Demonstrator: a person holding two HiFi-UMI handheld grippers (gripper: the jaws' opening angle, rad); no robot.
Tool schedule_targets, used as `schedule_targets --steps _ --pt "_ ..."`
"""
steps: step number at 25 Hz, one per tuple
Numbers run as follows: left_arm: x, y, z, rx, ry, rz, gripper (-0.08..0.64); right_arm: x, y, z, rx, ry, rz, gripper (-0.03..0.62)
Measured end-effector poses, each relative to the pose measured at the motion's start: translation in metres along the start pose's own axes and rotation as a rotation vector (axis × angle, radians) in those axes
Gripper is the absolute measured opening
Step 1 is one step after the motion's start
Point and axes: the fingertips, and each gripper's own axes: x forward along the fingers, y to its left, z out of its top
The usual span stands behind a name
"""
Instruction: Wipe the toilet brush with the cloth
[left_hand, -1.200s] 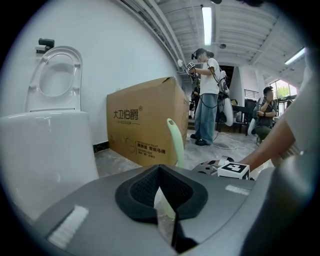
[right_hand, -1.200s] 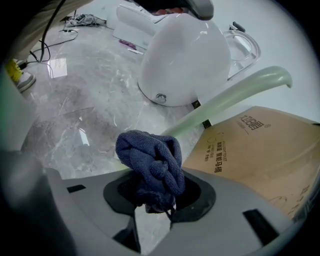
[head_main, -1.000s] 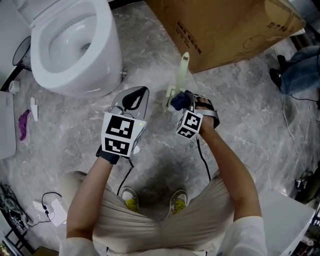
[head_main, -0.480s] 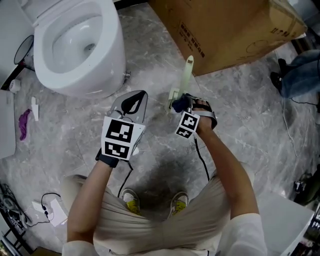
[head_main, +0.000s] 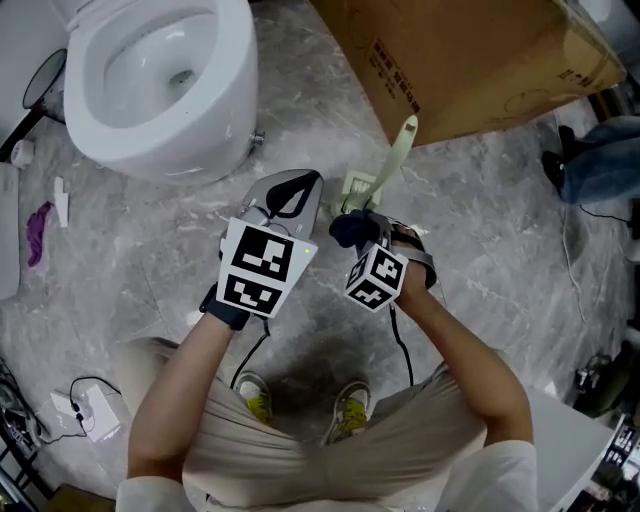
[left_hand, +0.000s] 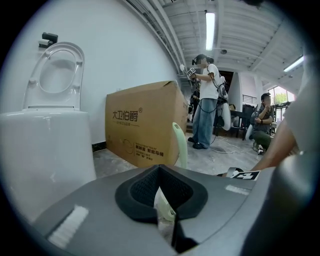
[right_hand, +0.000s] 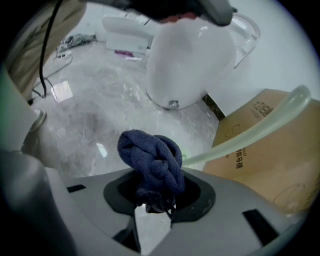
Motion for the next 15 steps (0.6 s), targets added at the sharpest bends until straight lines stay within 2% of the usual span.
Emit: schedule_targets --steps 4,9,15 --pt "0.003 0.003 0.004 0.006 -0.008 -0.004 0.000 -0.025 -0.009 0.022 0.153 -0.126 -0.020 0.141" --pt "0.005 0.007 -0.004 -0.007 0.011 -0.001 0.000 -0.030 -0.031 0.021 0.365 -0.171 -0.008 0.137" --pt "0.008 0.007 -0.007 -0.005 0.025 -0.007 0.000 -0.008 -0.035 0.003 0.439 -0.133 0.012 0.137"
